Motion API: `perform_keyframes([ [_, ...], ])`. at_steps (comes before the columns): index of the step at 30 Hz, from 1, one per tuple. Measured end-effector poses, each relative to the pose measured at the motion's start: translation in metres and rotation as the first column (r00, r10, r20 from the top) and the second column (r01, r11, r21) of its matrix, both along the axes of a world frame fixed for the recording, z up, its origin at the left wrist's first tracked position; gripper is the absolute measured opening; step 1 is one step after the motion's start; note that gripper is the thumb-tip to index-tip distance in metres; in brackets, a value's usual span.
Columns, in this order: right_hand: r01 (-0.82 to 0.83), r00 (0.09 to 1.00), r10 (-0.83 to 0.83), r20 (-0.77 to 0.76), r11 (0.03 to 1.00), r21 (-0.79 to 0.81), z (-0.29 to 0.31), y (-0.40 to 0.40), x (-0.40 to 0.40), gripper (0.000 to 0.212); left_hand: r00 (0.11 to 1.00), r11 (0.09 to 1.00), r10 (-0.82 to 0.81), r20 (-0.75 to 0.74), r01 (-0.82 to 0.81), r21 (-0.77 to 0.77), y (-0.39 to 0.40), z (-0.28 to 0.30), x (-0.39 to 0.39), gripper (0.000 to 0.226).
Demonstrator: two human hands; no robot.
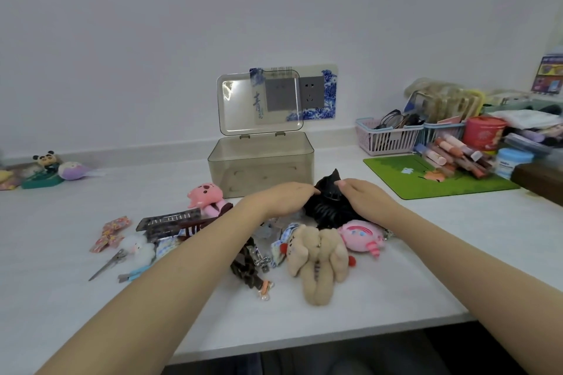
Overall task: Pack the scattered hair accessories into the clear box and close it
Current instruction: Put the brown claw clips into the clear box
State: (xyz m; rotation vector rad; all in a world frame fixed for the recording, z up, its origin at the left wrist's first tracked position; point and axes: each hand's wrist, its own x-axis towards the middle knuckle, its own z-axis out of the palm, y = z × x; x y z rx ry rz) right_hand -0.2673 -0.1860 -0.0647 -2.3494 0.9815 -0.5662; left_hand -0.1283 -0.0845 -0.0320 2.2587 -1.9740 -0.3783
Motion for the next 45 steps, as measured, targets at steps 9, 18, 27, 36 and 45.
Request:
perform_keyframes([
  [9, -0.042, 0.996, 0.018, -0.090, 0.961, -0.274, 0.019, 0.029, 0.017, 0.041, 0.973, 0.976, 0.098, -0.210, -0.136, -0.172, 0.049, 0.005, 0.019, 0.045],
  [18, -0.373, 0.927, 0.356, -0.113, 0.903, -0.213, 0.030, 0.090, 0.086, 0.042, 0.829, 0.827, 0.548, 0.111, -0.517, -0.219, 0.115, -0.019, 0.104, 0.042],
  [27, -0.472, 0.877, 0.451, -0.166, 0.874, -0.117, 0.023, 0.106, 0.119, 0.040, 0.795, 0.870, 0.461, -0.394, -0.492, 0.026, 0.145, -0.012, 0.136, 0.042],
  [36, -0.641, 0.732, 0.524, -0.436, 0.746, -0.179, 0.036, 0.106, 0.134, 0.045, 0.752, 0.886, 0.414, -0.512, -0.463, 0.036, 0.164, -0.019, 0.160, 0.037],
  [45, -0.646, 0.745, 0.570, -0.347, 0.746, -0.162, 0.033, 0.095, 0.157, 0.028, 0.746, 0.867, 0.344, -0.570, -0.486, -0.113, 0.168, -0.024, 0.164, 0.032],
])
